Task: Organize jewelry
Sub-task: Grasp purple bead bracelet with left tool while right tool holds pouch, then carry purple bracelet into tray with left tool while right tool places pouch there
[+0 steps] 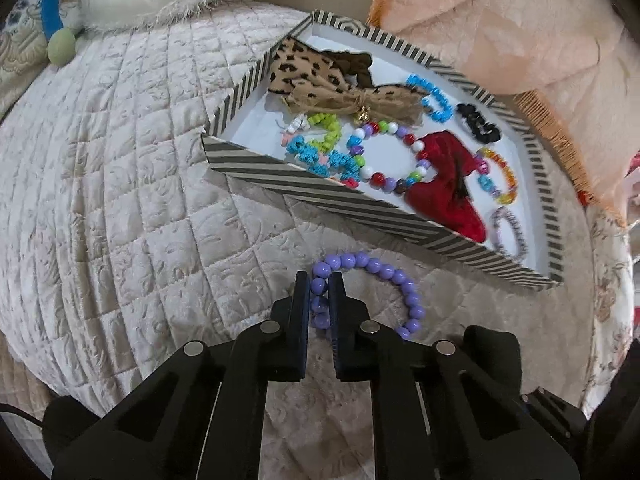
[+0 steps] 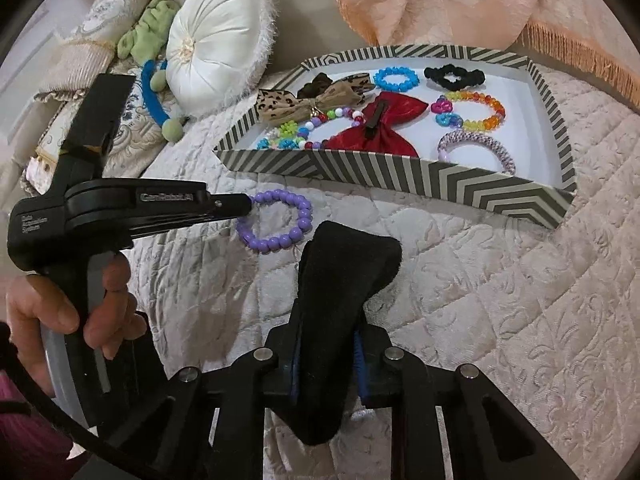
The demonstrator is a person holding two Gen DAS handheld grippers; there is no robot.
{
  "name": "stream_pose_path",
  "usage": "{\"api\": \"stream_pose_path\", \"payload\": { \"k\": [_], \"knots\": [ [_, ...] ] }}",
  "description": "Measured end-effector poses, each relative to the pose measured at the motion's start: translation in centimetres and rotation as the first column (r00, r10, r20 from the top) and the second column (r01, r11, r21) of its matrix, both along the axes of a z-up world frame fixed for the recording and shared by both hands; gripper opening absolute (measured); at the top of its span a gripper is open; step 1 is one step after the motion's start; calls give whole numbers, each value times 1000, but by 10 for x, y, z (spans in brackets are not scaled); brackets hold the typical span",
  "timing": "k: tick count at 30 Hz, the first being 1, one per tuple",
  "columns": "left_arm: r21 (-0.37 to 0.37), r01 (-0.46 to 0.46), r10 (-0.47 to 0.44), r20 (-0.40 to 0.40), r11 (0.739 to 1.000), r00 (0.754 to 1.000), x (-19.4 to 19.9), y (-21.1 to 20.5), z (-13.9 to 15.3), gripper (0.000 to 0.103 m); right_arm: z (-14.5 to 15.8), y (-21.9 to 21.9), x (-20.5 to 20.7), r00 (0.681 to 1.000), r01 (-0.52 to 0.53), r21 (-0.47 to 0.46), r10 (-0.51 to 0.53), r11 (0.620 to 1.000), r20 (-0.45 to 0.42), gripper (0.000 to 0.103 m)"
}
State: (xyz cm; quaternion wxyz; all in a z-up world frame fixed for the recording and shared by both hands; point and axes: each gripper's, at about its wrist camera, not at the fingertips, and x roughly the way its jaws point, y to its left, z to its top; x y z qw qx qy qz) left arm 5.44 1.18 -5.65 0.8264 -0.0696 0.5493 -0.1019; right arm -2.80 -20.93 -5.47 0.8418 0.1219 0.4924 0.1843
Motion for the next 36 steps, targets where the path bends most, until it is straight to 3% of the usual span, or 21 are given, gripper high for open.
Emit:
{"api": "stream_pose_path", "payload": {
  "k": [17,36],
  "knots": [
    [-63,43,-36,112,997,993,-24,8,70,8,49,-27,-19,996,39,45,-43,998,83,18],
    [7,94,-94,204,996,974,-5,-20,120,8,92,-95,18,978,150,31,-152,988,140,18]
  ]
}}
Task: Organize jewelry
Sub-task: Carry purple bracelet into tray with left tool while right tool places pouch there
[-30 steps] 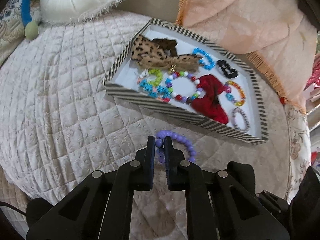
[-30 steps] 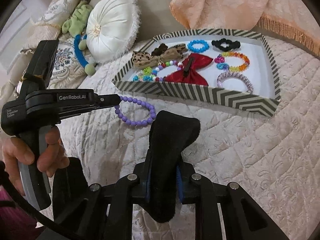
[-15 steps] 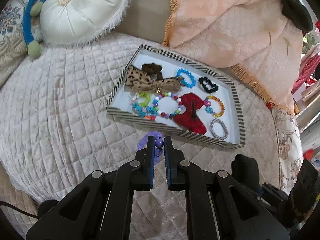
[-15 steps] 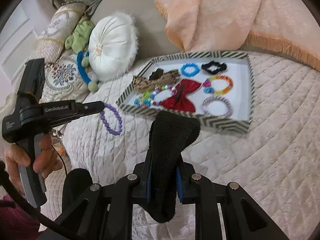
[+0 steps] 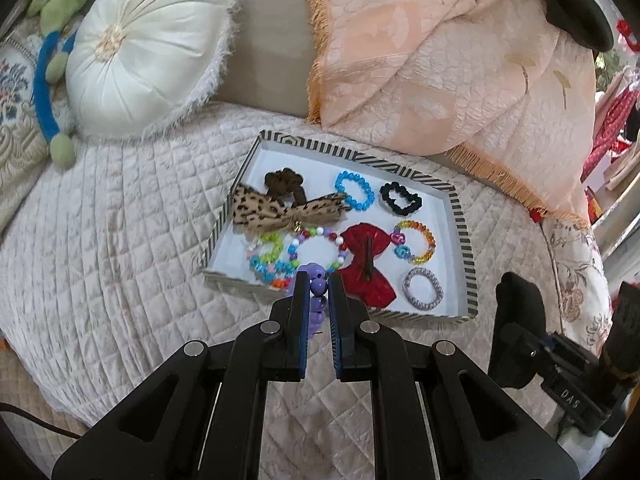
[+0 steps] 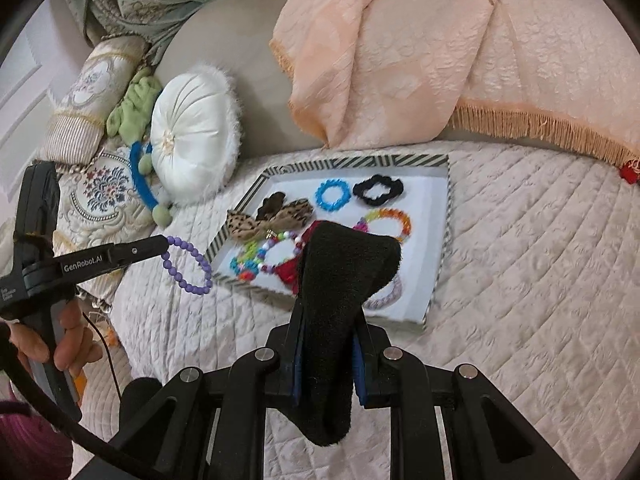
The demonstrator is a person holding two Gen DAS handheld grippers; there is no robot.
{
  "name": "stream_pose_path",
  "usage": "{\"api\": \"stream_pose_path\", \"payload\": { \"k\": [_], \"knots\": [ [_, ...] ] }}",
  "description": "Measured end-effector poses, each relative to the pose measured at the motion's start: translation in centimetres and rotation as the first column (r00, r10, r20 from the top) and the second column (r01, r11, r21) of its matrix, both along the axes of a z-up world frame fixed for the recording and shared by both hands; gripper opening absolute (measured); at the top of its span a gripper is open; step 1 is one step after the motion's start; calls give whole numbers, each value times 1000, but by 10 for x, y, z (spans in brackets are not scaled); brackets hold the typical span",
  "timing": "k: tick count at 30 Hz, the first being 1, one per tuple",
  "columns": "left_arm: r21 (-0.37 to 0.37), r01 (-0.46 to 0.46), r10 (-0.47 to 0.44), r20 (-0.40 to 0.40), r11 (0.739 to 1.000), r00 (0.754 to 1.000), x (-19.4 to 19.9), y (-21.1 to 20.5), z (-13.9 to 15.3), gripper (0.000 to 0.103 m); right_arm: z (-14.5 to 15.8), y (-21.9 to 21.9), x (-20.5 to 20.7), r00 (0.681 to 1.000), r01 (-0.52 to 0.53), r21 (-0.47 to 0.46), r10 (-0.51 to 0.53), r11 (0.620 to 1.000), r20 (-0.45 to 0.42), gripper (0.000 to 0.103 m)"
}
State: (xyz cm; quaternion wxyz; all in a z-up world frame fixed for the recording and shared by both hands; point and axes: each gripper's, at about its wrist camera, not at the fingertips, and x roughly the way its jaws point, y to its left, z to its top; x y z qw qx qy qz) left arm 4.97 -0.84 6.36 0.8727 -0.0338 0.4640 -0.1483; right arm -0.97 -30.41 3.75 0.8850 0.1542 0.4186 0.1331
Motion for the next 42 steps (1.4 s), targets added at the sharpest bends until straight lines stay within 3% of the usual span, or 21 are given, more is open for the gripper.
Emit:
{"api": "stream_pose_path", "payload": {
  "k": [14,26,35,42],
  "knots": [
    [53,74,-73,-8,996,997,31,-63,-9,8,-9,-22,57,1000,6,-33,-7,999,-30,18],
    [37,147,-145,-41,988,989,64,-116,-28,8,-26,-37,121,996,18,-86,-25,996,-81,18],
    [73,90,-84,-91,993,992,109,-111,-65,8,-49,-37,172,989,-4,-157,-19,988,-143,18],
    [92,61,-49,-130,994,990,115,-94,-88,8,-73,-37,197,982,-10,-196,-28,980,-189,18]
  ]
}}
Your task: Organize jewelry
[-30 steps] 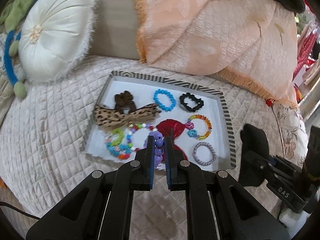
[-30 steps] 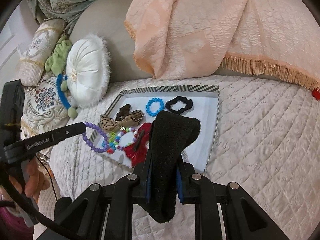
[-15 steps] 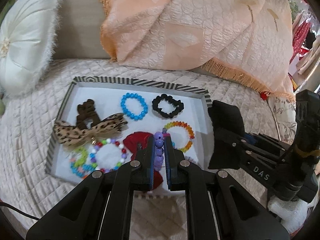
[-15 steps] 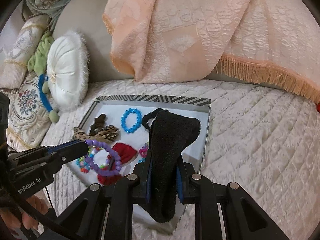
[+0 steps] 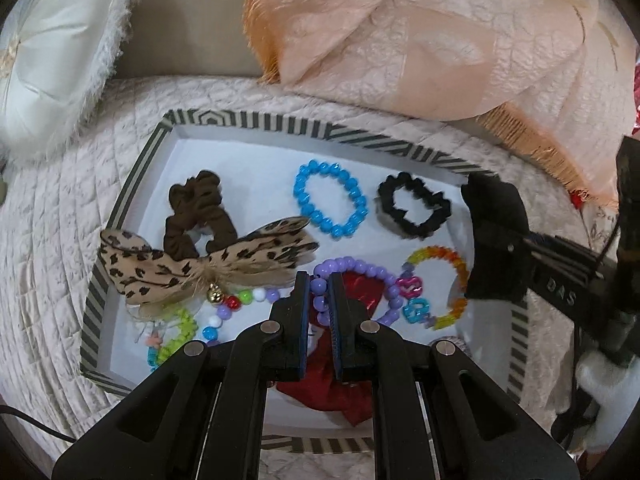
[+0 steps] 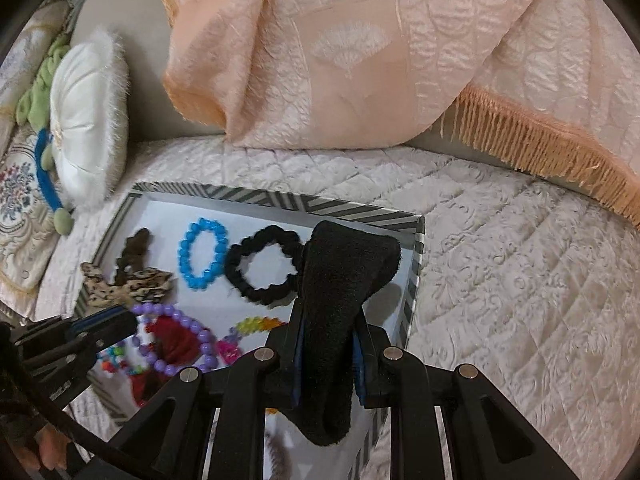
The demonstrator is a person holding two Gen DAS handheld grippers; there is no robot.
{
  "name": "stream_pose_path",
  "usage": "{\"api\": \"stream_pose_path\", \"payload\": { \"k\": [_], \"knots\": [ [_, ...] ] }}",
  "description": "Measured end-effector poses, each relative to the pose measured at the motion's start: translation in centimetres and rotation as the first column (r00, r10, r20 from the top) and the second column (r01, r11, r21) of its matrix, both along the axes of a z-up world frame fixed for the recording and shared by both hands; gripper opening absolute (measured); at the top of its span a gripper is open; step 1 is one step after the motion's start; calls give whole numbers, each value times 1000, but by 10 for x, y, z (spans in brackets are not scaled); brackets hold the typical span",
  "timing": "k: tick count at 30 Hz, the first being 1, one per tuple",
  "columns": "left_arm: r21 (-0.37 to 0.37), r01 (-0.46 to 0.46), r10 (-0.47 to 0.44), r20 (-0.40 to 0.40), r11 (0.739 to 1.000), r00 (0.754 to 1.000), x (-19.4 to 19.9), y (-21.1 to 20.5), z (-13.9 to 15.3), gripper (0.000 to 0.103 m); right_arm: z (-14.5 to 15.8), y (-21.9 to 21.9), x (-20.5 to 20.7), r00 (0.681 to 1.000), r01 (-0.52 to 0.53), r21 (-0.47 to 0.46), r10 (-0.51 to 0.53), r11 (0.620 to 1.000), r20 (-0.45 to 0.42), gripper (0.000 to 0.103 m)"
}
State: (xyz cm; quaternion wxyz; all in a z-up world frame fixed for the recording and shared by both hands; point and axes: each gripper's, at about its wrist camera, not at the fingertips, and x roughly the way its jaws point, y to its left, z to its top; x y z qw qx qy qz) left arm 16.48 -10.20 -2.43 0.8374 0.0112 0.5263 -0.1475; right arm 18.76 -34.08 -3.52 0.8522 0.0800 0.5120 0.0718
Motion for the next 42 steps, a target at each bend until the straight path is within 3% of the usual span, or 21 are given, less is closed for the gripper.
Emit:
{"api": "stream_pose_path", "payload": {
  "k": [7,9,14,18,21,35,42],
  "knots": [
    [6,0,0,-3,1000,1000,-2,-1,-5,8,-12,-1,13,1000,23,-27,-23,999,17,19],
    [3,-6,6,-3,1000,1000,-3,-2,-5,8,-10,0,13,1000,19,-23,-18,1000,25,34],
    [7,-23,23,-11,1000,1000,-5,-3,-5,12,1,1,-2,998,13,-9,-13,1000,62,38],
    [-9,-29,29,-7,1000,1000,-11,2,-1,35,9,-2,-21,997,14,43,-17,999,72,38],
    [-7,-34,35,9,999,999,-18,7,5,41,13,1,-38,996,2,43,-6,999,84,39],
    [22,-102,98,141,994,985,-73,38,31,41,43,39,-108,983,61,45,-68,997,173,42],
    [30,-110,101,217,993,971,-103,50,52,42,58,55,-133,975,90,42,-97,995,198,58]
  ]
}}
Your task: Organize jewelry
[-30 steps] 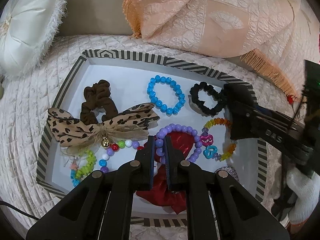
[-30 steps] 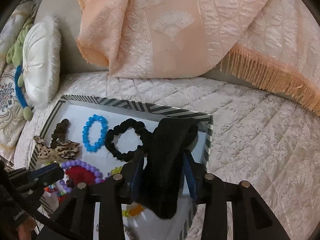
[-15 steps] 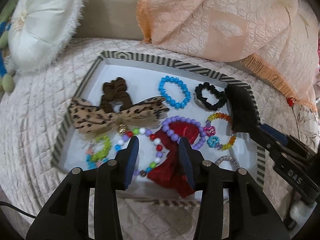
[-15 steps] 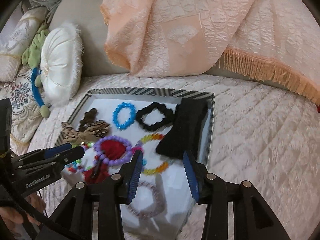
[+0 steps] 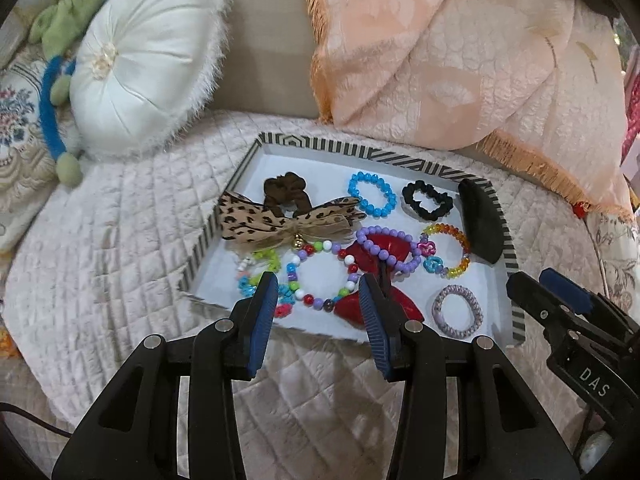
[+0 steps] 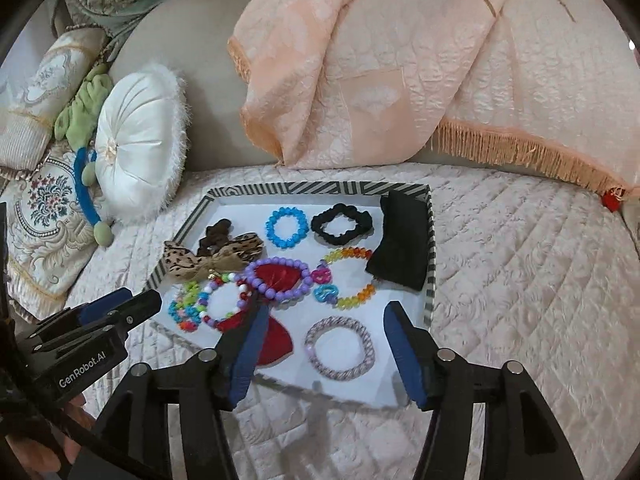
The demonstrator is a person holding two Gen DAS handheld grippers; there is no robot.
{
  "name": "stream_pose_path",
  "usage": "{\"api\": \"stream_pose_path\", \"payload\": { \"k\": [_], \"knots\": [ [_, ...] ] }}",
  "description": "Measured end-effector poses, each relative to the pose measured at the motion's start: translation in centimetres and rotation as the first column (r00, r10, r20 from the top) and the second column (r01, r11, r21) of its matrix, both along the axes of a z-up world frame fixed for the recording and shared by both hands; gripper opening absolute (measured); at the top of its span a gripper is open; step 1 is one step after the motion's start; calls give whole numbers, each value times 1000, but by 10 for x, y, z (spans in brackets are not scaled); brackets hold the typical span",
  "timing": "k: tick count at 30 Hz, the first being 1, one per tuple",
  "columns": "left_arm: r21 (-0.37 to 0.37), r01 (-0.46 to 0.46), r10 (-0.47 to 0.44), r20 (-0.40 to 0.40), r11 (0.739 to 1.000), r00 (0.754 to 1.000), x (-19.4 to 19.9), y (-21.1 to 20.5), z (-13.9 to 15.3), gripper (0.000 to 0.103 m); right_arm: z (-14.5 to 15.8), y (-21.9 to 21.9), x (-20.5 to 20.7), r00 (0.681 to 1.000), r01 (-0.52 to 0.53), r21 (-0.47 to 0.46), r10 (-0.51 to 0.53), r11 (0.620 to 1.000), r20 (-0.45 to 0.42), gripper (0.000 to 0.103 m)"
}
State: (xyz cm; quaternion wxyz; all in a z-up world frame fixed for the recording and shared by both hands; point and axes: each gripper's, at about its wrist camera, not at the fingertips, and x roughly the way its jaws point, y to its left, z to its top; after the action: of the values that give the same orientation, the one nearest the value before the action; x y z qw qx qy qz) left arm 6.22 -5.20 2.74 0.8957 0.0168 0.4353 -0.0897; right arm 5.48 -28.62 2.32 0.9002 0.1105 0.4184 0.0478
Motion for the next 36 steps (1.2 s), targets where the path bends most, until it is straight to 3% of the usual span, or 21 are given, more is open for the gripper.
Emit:
{"api": "stream_pose_path", "payload": {
  "k": [16,36],
  "knots": [
    [-3,-19,19,77,1000,997,-39,21,26,42,21,30,-42,999,-6,-32,7,999,35,59],
    [9,-25,24,94,1000,995,-54,23,35,41,33,37,-58,998,28,-58,-25,998,51,62]
  ]
}}
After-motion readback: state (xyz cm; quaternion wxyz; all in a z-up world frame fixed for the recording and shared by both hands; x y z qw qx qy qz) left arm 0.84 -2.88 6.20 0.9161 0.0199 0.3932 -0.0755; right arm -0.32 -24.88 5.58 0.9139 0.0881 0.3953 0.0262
